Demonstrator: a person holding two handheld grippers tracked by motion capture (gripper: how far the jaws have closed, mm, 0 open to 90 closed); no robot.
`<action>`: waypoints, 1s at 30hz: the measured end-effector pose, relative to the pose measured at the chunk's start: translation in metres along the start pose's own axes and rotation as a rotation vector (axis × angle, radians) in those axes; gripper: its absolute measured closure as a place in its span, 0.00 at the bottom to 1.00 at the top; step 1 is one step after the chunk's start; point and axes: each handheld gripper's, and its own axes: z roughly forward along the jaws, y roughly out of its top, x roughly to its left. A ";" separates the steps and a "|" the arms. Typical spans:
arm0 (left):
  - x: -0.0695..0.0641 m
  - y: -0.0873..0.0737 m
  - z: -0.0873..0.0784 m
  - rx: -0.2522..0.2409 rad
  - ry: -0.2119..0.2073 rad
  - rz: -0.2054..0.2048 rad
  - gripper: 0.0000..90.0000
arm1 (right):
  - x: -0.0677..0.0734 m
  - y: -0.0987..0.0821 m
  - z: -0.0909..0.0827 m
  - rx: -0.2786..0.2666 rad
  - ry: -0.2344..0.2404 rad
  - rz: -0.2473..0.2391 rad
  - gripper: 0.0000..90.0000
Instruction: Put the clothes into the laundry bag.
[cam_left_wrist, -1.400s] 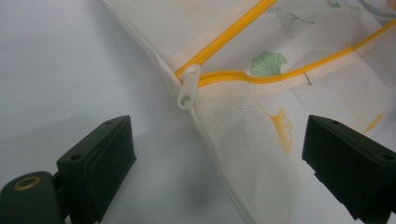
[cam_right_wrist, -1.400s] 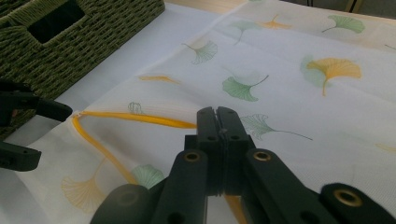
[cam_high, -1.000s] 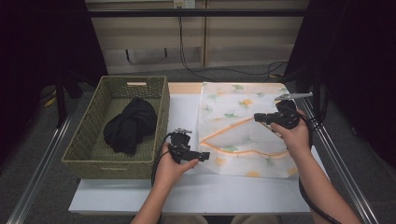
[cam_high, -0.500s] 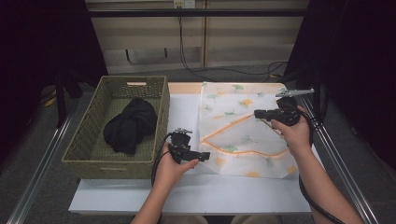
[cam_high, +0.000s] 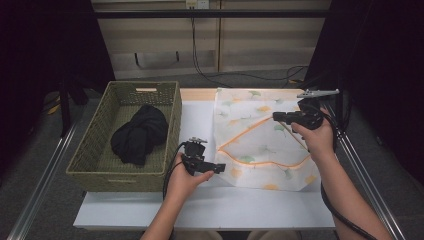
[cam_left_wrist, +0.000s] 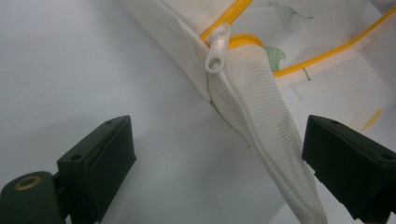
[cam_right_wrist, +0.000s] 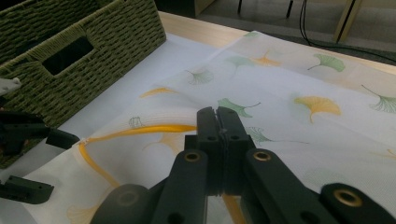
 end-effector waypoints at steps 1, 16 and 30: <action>0.000 0.000 0.000 0.002 0.000 -0.001 0.10 | 0.000 0.001 -0.001 -0.003 0.001 0.004 1.00; -0.003 0.004 0.003 0.018 -0.014 0.005 0.10 | -0.001 0.006 -0.004 -0.016 0.022 0.005 1.00; -0.008 0.028 -0.008 0.024 -0.008 0.029 0.10 | 0.003 0.006 -0.005 -0.013 0.028 0.001 1.00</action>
